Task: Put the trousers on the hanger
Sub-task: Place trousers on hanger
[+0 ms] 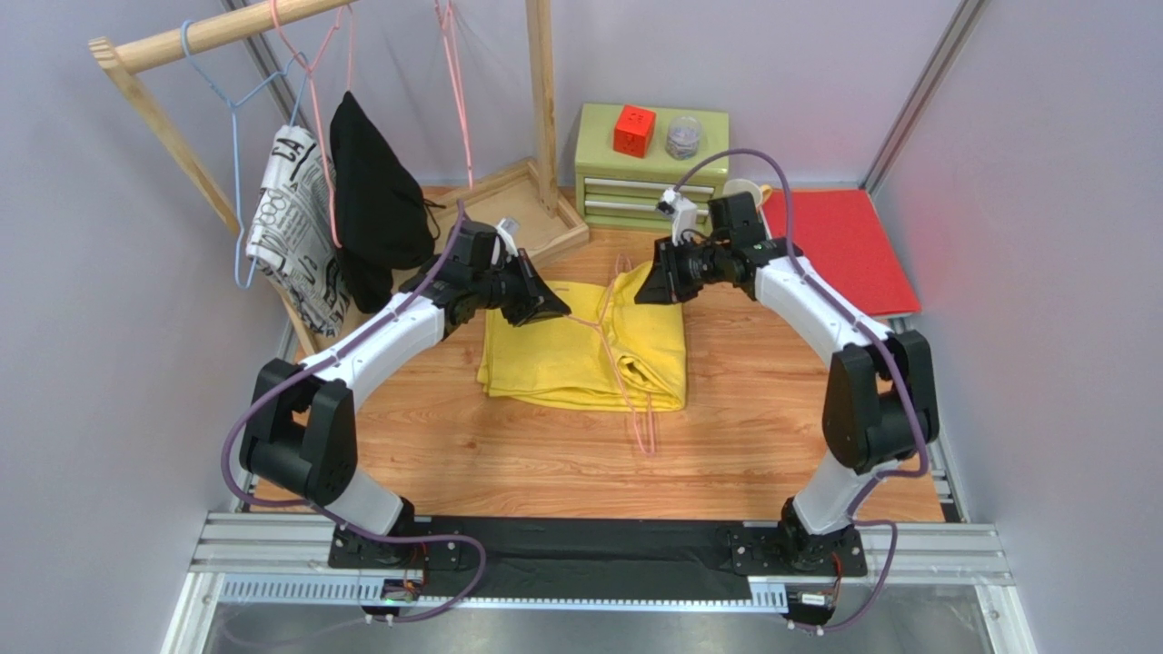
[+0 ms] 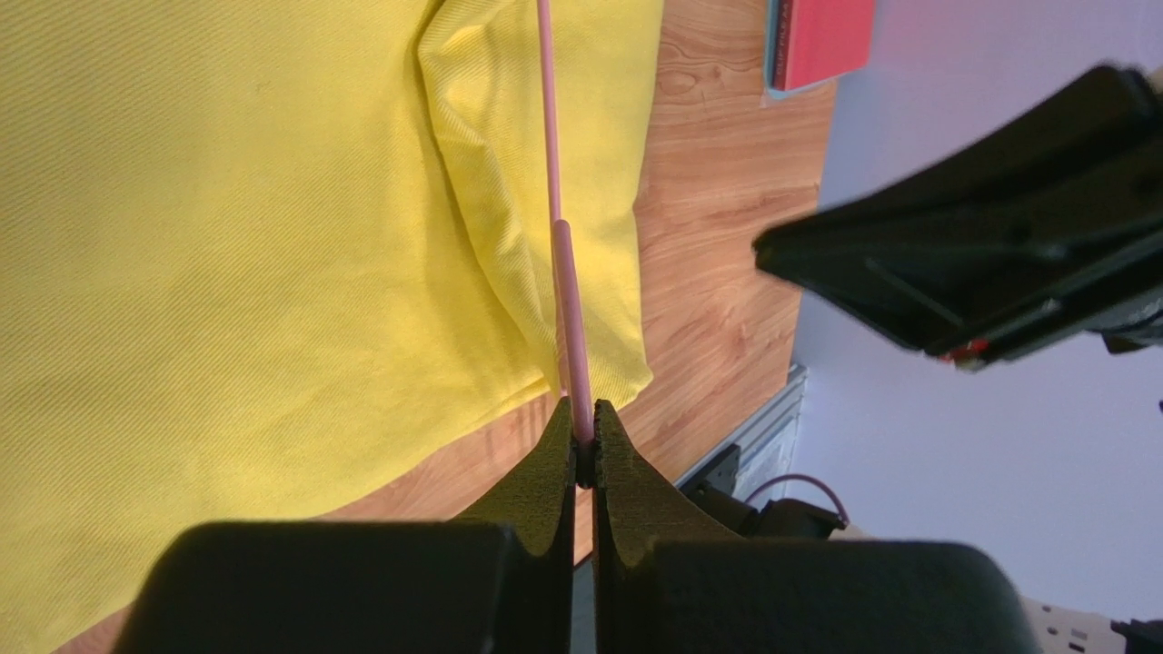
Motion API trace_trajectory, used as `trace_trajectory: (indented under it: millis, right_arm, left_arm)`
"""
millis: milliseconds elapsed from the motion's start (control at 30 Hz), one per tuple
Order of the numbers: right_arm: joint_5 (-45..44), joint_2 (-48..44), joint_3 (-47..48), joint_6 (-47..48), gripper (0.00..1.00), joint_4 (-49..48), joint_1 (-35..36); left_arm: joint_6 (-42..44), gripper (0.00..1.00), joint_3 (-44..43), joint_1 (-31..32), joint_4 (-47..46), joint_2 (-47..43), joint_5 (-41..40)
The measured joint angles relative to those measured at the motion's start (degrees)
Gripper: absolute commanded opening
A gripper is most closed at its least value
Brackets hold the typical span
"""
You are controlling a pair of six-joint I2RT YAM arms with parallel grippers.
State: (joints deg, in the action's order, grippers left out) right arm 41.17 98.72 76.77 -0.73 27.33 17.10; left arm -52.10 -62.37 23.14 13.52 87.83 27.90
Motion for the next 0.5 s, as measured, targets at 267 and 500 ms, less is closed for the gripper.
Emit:
trace_trajectory:
  millis: [267,500]
  right_arm:
    - [3.0,0.9,-11.1,1.9,0.1,3.0,5.1]
    - [1.2,10.2,-11.8,0.3,0.25,0.6,10.4]
  left_arm:
    - [0.0,0.0,0.0,0.0,0.0,0.0,0.0]
    - [0.0,0.0,-0.4,0.0,0.5,0.0,0.0]
